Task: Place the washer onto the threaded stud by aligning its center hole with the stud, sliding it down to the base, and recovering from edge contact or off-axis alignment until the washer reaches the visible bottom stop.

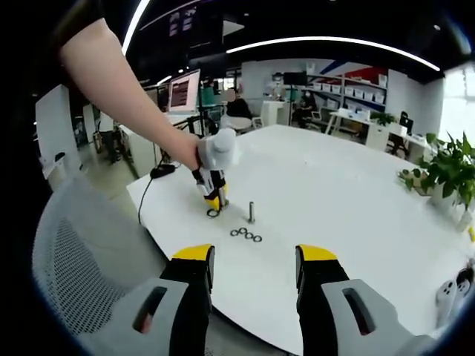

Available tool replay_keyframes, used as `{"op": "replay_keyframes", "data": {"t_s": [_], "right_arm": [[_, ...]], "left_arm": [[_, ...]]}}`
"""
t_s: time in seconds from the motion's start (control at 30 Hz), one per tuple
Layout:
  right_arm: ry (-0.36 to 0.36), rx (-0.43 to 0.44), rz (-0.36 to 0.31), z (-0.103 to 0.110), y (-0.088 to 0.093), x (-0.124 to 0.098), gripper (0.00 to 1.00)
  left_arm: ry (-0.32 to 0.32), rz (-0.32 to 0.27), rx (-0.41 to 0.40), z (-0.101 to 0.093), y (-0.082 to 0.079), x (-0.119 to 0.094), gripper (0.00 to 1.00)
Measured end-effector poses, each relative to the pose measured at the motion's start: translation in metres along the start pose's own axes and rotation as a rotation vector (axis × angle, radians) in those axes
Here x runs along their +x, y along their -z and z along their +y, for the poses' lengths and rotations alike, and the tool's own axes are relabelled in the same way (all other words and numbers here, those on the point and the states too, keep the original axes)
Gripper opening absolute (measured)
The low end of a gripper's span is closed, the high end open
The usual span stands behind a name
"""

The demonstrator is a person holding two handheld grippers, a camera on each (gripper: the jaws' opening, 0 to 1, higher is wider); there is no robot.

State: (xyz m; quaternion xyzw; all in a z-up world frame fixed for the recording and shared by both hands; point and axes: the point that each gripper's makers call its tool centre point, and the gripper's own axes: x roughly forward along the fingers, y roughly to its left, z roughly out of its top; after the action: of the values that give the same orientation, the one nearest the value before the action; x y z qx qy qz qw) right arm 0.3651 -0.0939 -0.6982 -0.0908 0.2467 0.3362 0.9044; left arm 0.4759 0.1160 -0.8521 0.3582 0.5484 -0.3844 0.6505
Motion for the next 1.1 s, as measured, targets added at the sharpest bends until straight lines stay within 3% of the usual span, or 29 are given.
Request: {"op": "replay_keyframes", "data": {"t_s": [0.6, 0.77, 1.1], "right_arm": [[-0.016, 0.012, -0.009, 0.003, -0.002, 0.0, 0.46], [-0.032, 0.008, -0.004, 0.006, -0.001, 0.001, 0.46], [-0.053, -0.002, -0.006, 0.01, -0.001, 0.001, 0.46]], "left_arm": [[-0.017, -0.008, -0.055, -0.002, 0.007, -0.01, 0.26], [-0.023, -0.048, -0.092, -0.004, 0.008, -0.012, 0.26], [-0.027, -0.065, -0.163, -0.02, 0.026, -0.018, 0.27]]}}
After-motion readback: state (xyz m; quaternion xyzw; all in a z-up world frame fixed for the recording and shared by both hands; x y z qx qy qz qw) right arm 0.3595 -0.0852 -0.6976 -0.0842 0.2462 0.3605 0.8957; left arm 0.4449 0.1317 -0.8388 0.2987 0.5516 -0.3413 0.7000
